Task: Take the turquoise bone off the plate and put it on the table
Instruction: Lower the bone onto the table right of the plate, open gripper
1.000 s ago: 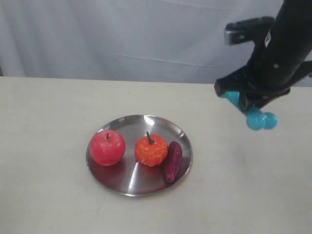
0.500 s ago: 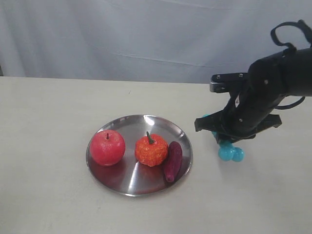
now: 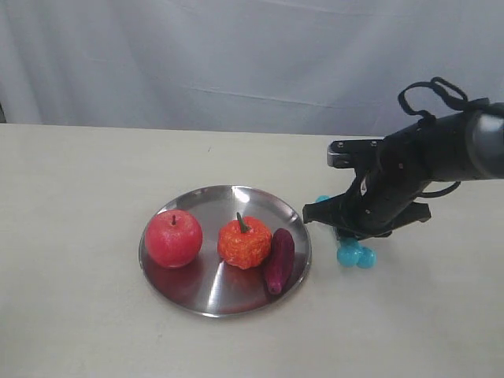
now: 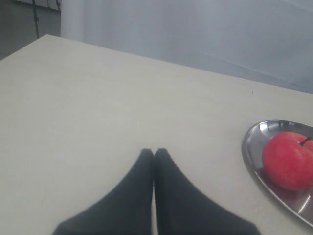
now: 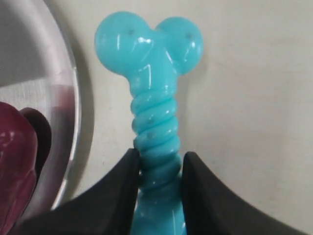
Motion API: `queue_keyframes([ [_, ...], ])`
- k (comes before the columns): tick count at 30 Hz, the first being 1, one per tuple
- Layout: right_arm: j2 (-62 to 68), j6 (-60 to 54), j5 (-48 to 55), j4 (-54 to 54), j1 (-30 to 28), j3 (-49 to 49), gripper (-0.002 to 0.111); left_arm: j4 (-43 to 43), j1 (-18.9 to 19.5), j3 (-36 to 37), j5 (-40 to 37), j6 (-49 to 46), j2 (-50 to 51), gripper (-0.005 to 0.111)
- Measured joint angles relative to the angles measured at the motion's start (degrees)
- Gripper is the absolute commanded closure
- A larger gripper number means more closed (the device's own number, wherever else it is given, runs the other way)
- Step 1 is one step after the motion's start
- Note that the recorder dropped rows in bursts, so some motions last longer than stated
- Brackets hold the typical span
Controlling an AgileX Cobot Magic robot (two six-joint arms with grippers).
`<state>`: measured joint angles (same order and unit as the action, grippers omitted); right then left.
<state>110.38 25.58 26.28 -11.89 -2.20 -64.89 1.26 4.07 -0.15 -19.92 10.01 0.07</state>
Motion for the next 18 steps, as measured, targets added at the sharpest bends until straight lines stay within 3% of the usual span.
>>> queue_keyframes([
  [16,3.1,0.4,-2.6,-2.0,0.0,-0.1,0.108,0.0,0.0,0.0,0.0,0.0,0.0,0.107],
  [18,3.3,0.4,-2.6,-2.0,0.0,-0.1,0.104,0.0,0.0,0.0,0.0,0.0,0.0,0.107],
])
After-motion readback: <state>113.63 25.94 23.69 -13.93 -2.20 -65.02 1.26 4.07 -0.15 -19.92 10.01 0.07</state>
